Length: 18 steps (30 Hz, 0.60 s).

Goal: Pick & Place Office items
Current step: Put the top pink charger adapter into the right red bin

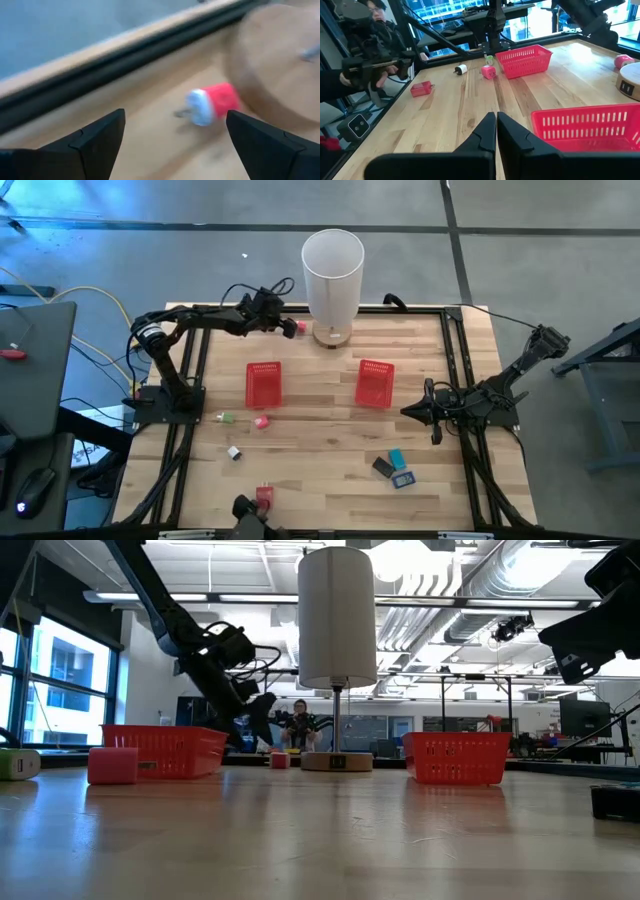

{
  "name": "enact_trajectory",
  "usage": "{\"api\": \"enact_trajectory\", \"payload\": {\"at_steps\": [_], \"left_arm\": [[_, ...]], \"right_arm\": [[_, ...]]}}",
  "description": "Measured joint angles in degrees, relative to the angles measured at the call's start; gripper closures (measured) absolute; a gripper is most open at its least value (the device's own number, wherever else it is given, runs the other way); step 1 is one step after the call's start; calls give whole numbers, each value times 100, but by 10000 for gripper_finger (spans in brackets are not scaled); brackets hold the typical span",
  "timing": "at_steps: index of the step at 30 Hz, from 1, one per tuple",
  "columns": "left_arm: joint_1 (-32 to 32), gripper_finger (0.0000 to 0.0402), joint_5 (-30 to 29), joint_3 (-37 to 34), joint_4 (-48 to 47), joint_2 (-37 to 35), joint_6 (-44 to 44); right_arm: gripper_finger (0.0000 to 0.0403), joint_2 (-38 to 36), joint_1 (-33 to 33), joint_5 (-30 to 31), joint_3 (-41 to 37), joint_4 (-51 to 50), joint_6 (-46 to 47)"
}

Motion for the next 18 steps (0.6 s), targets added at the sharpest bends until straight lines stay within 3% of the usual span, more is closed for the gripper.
{"api": "enact_trajectory", "payload": {"at_steps": [5,18], "left_arm": [[-47,62,615,0,100,0,22],[-142,62,569,-2,98,0,51]], "right_arm": [[401,1,0,2,0,0,-3],[401,2,2,0,0,-2,15]]}}
